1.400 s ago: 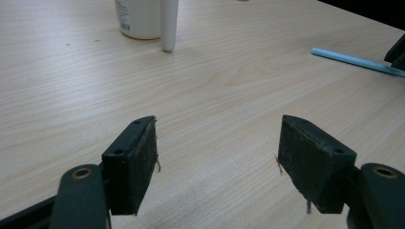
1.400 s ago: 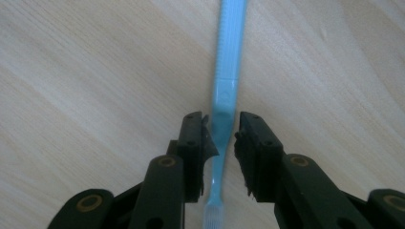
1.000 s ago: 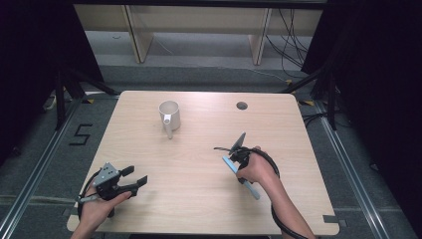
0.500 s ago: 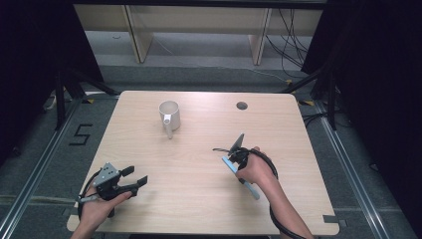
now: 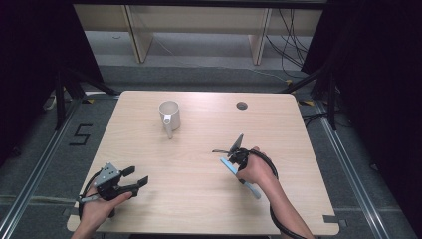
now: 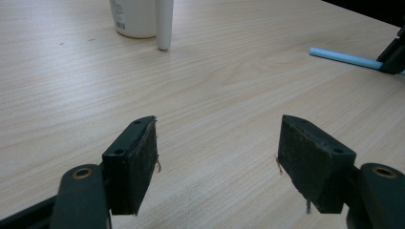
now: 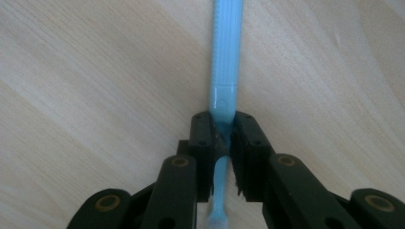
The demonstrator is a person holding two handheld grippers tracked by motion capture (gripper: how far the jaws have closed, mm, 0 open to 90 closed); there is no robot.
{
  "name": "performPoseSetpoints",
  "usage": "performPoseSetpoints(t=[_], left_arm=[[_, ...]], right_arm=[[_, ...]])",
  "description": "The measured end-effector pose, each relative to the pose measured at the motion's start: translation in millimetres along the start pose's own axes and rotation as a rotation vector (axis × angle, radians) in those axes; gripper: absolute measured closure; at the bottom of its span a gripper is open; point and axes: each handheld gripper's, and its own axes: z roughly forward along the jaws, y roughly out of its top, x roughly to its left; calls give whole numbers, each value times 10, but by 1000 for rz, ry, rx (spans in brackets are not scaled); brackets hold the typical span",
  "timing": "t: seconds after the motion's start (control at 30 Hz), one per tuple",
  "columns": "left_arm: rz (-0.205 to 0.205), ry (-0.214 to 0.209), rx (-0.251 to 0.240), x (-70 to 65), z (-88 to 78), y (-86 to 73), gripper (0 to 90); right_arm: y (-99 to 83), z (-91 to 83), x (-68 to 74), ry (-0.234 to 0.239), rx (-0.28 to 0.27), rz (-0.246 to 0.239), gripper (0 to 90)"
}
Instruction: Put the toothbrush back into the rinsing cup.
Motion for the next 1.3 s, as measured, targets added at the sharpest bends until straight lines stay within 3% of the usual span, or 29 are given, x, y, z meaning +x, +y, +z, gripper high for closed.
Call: performPoseSetpoints(t=[0.1,0.13,0.17,0.23,0.3,0.33,0.37,0.4,0.5,0.53,0.6,0.63,0.73,0.77,0.9,0.93,0.97,1.0,1.1,1.13,1.17,1.23,1.27,1.3], left_arm=[[2,4,7,-3,-4,2,290],[3,-2,2,0,1,3,290],[4,-1,2,0,-1,5,291],[5,-1,2,1,-1,8,291],[10,-3,3,2,1,11,292],[10,-5,4,1,3,12,292],[11,-7,3,-1,5,14,293],[12,-7,4,-1,4,16,293],[13,-8,5,-1,2,26,293],[18,-1,7,-1,-8,46,293],[20,-1,7,0,-7,54,295],[22,-6,7,-5,2,61,296],[33,-13,15,-18,6,76,303],[43,-33,11,-32,21,101,307],[63,-56,17,-54,34,152,318],[75,-80,28,-74,50,198,319],[75,-80,28,-74,50,198,320],[84,-91,33,-85,59,216,322],[116,-123,62,-126,79,266,325],[136,-156,70,-155,102,290,326],[136,-156,70,-155,102,290,327],[172,-210,91,-221,137,338,330],[172,-210,91,-221,137,338,332],[198,-245,104,-263,163,376,333]], right_arm=[[-3,-6,-8,2,8,-1,797],[-14,5,-14,25,16,10,797],[-16,-1,-22,13,18,-1,797],[-32,-8,3,16,13,26,797],[-43,-19,-10,-5,29,15,797],[-50,-18,-38,-3,21,-28,797],[-59,-27,-25,7,24,-10,797],[-65,-38,-29,10,25,-39,798],[-83,-58,5,-14,35,-44,798],[-83,-89,2,-35,27,-116,798],[-99,-130,44,-33,18,-130,797],[-105,-146,35,-40,14,-179,797],[-122,-170,71,-40,19,-216,797],[-154,-162,80,-30,11,-301,798],[-188,-164,136,-24,28,-359,797],[-209,-161,140,-9,22,-417,797],[-209,-161,140,-9,22,-417,797],[-213,-168,133,-2,12,-466,797],[-220,-181,137,-11,12,-472,798],[-230,-189,137,-14,9,-467,798],[-232,-185,142,-8,4,-465,798],[-228,-191,143,-10,9,-492,798],[-228,-191,143,-10,9,-492,798],[-220,-193,160,-6,9,-515,798]])
